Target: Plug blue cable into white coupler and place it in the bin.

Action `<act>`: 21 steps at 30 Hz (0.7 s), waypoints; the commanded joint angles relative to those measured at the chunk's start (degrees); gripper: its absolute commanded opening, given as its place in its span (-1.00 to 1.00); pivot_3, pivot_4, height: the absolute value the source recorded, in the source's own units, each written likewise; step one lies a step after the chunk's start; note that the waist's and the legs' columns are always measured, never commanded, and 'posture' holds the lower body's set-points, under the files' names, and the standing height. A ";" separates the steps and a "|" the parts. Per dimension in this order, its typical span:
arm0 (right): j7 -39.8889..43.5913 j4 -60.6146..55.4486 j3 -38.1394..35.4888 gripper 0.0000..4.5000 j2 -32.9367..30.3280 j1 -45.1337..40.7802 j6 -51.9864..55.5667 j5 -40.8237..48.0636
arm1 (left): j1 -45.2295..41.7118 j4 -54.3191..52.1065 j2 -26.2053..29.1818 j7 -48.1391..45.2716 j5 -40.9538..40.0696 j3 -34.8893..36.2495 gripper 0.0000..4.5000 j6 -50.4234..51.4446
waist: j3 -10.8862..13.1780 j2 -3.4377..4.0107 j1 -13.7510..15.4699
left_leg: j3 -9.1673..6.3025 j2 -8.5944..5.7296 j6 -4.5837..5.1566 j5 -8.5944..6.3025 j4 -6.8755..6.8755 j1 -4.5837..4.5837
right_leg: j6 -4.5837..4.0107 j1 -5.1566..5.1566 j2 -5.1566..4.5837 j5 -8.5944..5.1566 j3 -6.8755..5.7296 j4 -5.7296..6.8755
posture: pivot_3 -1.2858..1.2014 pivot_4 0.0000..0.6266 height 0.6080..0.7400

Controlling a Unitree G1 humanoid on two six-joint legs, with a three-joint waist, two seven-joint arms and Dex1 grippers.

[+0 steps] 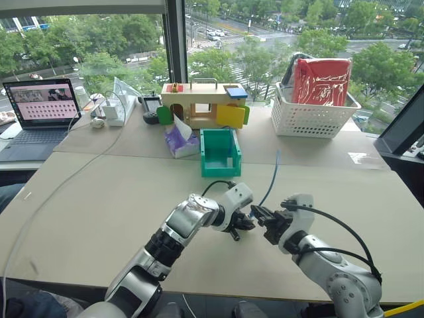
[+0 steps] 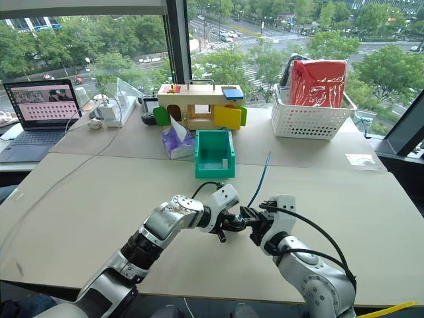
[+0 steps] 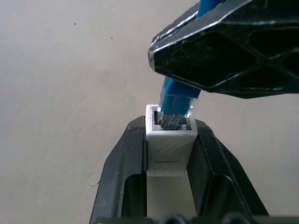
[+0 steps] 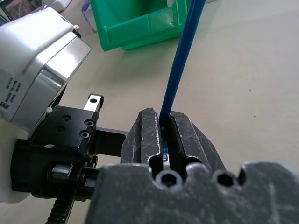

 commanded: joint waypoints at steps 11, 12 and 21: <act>8.93 11.11 8.38 -1.00 -0.83 2.05 3.21 -10.21 | 1.01 -2.72 1.63 2.99 -0.45 1.21 -0.70 -0.11 | -0.75 -0.31 -0.91 | -0.02 0.11 -0.01 -0.01 -0.17 0.33 | -0.32 0.16 0.10 -0.19 -0.04 0.04 | 0.03 -0.52 0.89; 9.29 10.69 7.62 -1.00 -0.57 1.82 3.06 -10.00 | 1.05 -2.78 1.66 2.90 -0.61 1.34 -0.70 -0.27 | -0.75 -0.31 -0.96 | -0.02 0.12 -0.01 -0.01 -0.17 0.33 | -0.31 0.16 0.10 -0.19 -0.04 0.04 | 0.03 -0.52 0.89; 4.35 2.19 -12.92 -1.00 1.10 -5.52 9.37 8.21 | 3.91 -5.51 8.31 -4.61 -5.63 5.37 0.93 -8.14 | 0.06 0.29 -1.06 | -0.03 0.10 -0.01 0.00 -0.18 -0.05 | -0.26 -0.17 0.10 -0.15 -0.03 0.09 | 0.03 -0.52 0.89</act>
